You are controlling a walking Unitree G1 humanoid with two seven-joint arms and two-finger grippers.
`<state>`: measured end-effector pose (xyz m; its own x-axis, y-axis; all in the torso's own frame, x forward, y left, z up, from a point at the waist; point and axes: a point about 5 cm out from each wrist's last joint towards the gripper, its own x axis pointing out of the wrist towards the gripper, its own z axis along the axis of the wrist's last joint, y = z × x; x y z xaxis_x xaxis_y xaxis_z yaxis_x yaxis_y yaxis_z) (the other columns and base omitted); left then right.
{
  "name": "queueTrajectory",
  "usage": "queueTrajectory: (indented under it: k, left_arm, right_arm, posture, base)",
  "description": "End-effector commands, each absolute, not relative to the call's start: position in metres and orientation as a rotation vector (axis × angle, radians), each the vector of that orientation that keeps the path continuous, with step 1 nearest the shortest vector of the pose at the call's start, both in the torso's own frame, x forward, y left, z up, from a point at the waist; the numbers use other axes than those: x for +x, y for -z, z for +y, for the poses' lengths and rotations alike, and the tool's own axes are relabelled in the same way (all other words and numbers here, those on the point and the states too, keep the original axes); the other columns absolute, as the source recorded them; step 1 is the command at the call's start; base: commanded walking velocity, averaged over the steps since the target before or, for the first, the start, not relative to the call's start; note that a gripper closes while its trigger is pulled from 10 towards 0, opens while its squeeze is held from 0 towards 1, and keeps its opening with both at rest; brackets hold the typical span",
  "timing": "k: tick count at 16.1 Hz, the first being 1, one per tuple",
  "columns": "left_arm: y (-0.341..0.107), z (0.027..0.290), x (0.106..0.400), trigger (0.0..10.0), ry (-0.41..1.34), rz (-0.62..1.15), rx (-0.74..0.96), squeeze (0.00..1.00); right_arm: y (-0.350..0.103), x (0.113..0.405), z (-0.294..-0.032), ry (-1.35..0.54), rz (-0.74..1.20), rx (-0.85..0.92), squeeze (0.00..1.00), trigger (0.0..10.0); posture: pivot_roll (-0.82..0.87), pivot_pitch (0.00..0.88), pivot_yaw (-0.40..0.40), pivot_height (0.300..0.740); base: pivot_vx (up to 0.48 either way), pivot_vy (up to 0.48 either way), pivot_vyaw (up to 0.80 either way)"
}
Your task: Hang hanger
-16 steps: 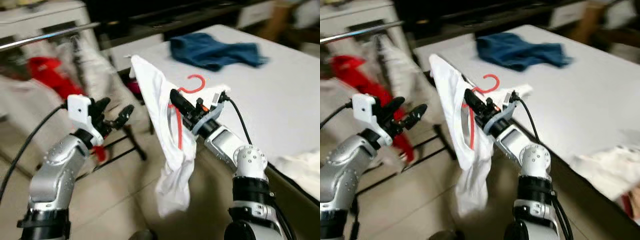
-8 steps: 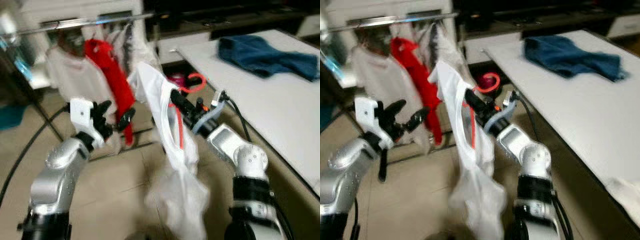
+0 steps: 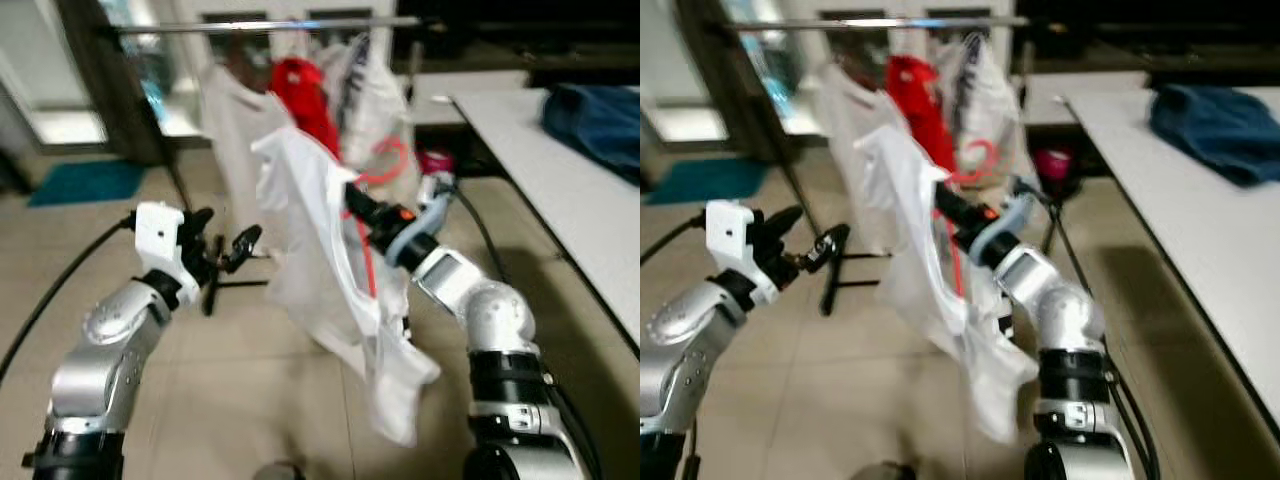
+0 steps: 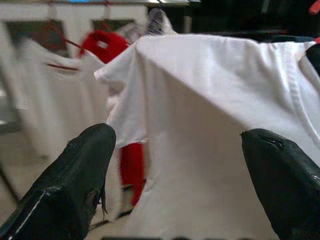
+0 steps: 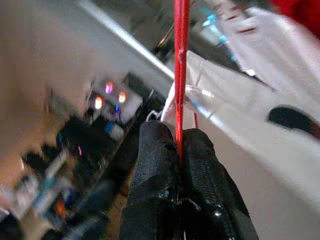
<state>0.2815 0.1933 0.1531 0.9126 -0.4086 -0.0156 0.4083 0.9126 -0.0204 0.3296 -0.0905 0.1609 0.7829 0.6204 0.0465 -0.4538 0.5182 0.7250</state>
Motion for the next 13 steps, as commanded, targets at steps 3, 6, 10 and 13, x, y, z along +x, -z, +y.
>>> queueTrajectory:
  k: [3,6,10,13]
  left_arm:
    - [-0.156,0.195,0.28,10.0,0.423,0.014,0.028,0.95]
    - [-0.148,0.195,0.276,10.0,0.422,0.061,0.087,0.77]
    - [-0.14,0.211,0.278,10.0,0.342,0.118,0.165,0.05]
    - [-0.15,0.234,0.286,10.0,0.291,0.107,0.22,1.0]
  right_arm:
    - [-0.173,0.334,-0.103,-0.623,0.121,0.432,0.0,10.0]
    - [-0.164,0.332,-0.109,-0.57,0.133,0.31,0.0,10.0]
    - [-0.145,0.322,-0.112,-0.595,0.185,0.073,0.0,10.0]
    - [-0.148,0.317,-0.116,-0.734,0.21,-0.052,0.0,10.0]
  posture:
    - [0.02,0.0,0.045,0.74]
    - [0.03,0.0,0.033,0.74]
    - [0.03,0.0,0.029,0.74]
    - [0.02,0.0,0.025,0.74]
  base:
    - [0.0,0.0,0.7]
    - [0.0,0.0,0.63]
    - [0.0,0.0,0.0]
    - [0.0,0.0,0.0]
